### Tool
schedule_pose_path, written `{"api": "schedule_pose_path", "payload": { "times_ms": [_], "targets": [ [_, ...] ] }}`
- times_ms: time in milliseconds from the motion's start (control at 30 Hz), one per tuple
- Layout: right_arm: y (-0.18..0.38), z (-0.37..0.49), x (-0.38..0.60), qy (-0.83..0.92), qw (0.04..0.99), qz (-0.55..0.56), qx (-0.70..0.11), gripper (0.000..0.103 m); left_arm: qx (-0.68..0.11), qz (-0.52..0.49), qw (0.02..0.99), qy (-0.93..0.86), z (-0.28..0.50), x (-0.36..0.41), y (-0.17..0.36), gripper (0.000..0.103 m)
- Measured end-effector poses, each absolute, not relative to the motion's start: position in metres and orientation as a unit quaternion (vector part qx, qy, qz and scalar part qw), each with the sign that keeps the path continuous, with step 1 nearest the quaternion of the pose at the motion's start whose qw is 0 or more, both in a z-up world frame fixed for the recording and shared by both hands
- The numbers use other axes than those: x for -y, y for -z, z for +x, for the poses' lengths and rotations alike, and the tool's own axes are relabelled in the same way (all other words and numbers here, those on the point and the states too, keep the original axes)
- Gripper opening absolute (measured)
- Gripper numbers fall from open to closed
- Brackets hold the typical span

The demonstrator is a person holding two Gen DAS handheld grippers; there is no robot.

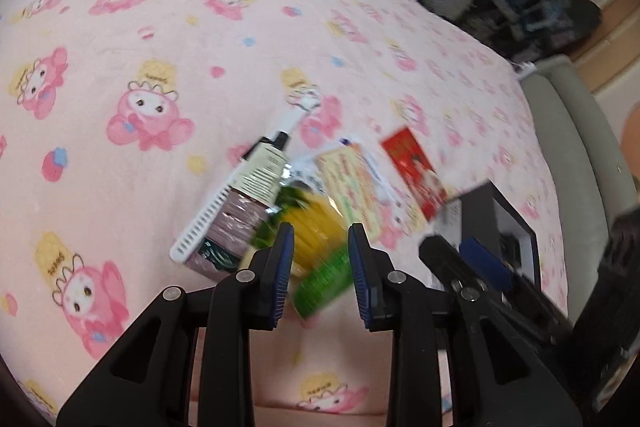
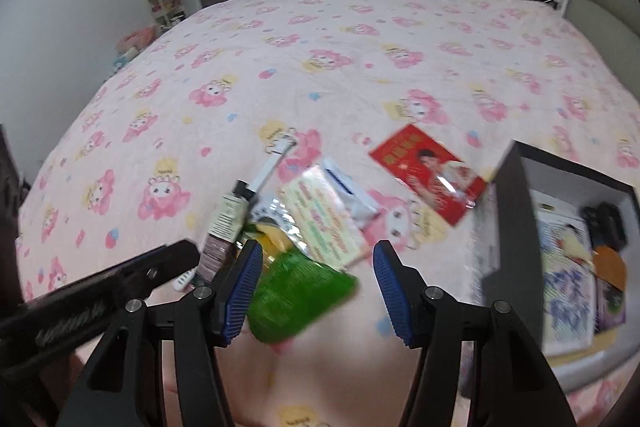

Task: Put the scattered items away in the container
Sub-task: 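Lower the left gripper onto the green corn-print bag and grasp it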

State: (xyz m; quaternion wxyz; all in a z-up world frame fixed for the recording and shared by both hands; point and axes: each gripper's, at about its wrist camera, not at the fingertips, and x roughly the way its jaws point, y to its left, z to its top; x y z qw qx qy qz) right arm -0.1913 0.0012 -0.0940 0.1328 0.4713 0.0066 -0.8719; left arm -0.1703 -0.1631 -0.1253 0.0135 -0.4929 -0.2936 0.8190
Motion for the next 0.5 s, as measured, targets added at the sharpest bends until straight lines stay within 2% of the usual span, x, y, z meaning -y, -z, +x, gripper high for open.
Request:
{"api": "schedule_pose_path", "payload": {
  "times_ms": [167, 367, 500],
  "targets": [
    [0.12, -0.196, 0.012, 0.855, 0.151, 0.497, -0.01, 0.055, 0.343, -0.527, -0.032, -0.777, -0.179, 0.189, 0.167, 0.028],
    [0.148, -0.197, 0.029, 0.83, 0.182, 0.527, -0.016, 0.055, 0.37, -0.536, -0.091, -0.753, -0.188, 0.211, 0.192, 0.029],
    [0.151, -0.199, 0.021, 0.835, 0.165, 0.524, -0.013, 0.055, 0.406, -0.543, -0.092, -0.729, -0.192, 0.222, 0.209, 0.03]
  ]
}}
